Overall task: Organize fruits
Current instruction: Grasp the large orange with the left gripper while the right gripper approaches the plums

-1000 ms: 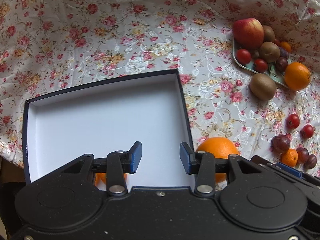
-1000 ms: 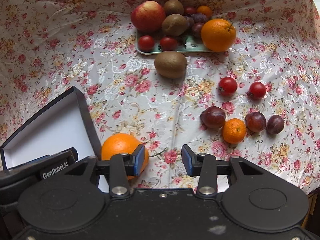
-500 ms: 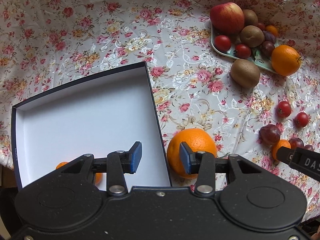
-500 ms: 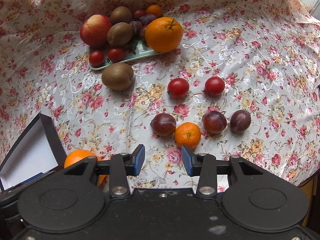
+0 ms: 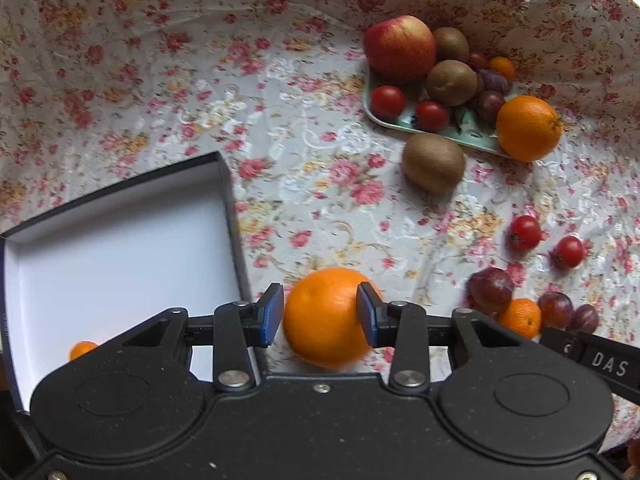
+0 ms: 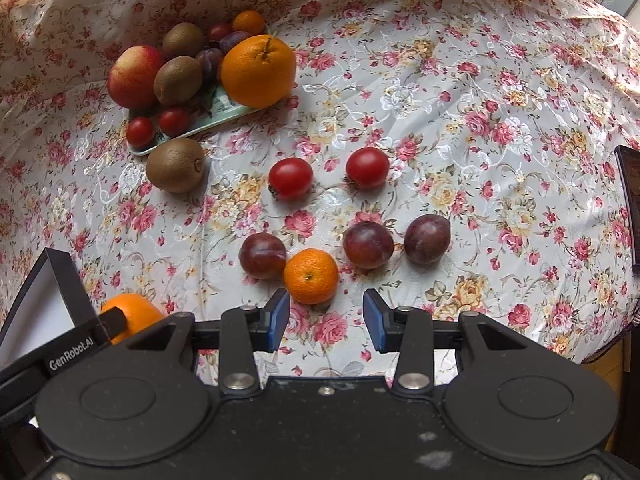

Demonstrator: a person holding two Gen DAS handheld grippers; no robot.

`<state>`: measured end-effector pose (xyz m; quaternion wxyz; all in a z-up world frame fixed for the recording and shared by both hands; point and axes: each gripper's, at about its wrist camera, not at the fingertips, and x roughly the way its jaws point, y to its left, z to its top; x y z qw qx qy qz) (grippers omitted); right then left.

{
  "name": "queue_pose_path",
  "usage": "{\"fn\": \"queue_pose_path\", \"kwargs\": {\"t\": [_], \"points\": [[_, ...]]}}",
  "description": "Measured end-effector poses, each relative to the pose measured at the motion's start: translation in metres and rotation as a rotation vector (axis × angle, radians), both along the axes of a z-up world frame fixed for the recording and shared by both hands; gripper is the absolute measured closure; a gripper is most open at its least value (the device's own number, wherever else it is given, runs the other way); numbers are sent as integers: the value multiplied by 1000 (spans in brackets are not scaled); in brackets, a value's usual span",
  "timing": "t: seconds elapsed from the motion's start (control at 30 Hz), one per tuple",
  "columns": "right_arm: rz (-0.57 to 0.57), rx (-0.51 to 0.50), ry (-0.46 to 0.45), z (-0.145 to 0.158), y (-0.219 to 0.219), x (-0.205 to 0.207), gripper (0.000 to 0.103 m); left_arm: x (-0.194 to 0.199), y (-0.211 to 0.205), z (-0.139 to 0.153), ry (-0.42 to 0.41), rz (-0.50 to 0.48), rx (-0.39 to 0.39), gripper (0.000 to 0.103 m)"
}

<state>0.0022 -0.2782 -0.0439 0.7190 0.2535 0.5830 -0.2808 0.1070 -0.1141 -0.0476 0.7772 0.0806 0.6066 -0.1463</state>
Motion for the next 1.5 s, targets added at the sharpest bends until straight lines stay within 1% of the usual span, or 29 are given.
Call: {"fn": "queue_pose_path", "kwargs": {"t": [0.03,0.07,0.1,0.17,0.3,0.37,0.4,0.43,0.47,0.5,0.53,0.57,0.6,0.7,0.73,0.77,0.83,0.9,0.97,1.03,1.07,1.13,1.23,1.3,1.5], "points": [[-10,0,4,0,-5,-3,60,-1,-4,-3,14,3,5,45],[-19,-1,6,-1,-9,-6,60,-3,-9,-5,-3,5,31,43],[-28,-1,9,-2,-13,-8,60,-7,-18,-6,-33,-5,71,44],[-47,-4,16,-3,-22,-14,60,-13,-30,-8,-75,-32,117,44],[-83,-2,22,-4,-37,-26,60,-20,-49,-6,-119,-60,131,44],[-97,-1,23,-4,-44,-31,60,-23,-58,-4,-126,-76,107,44],[-103,-1,22,-5,-46,-33,60,-25,-62,-1,-121,-88,81,44],[-110,-1,21,-5,-50,-36,60,-27,-67,0,-107,-105,41,44],[-116,-2,20,-4,-52,-38,60,-27,-71,0,-78,-122,1,47],[-123,-2,19,-4,-54,-40,60,-28,-76,0,-34,-135,-54,49],[-130,-2,17,-4,-57,-42,60,-29,-79,1,-15,-140,-86,50],[-136,-1,15,-4,-59,-43,60,-32,-82,3,-24,-143,-96,50],[-144,0,14,-4,-63,-45,60,-35,-85,6,-49,-148,-85,50],[-168,3,17,-5,-72,-51,60,-44,-90,20,-179,-183,-12,50],[-175,5,18,-5,-74,-52,60,-44,-88,24,-207,-182,-4,50],[-186,8,20,-6,-76,-53,60,-42,-84,29,-233,-175,0,50],[-202,18,20,-6,-80,-54,60,-33,-75,34,-247,-147,7,50],[-210,28,19,-6,-83,-55,60,-20,-63,35,-239,-90,15,50],[-215,34,24,-7,-84,-54,60,-4,-50,31,-202,-17,25,50],[-224,41,30,-8,-84,-51,60,8,-40,27,-159,34,17,50],[-228,46,32,-9,-84,-49,60,13,-38,26,-140,44,13,50],[-230,64,34,-10,-84,-44,60,21,-34,24,-117,49,11,50],[-223,70,32,-9,-82,-37,60,29,-31,28,-131,46,19,50],[-213,66,31,-9,-81,-31,60,38,-30,27,-122,31,28,50],[-205,54,46,-13,-89,-15,60,65,-28,12,-110,42,97,50]]}}
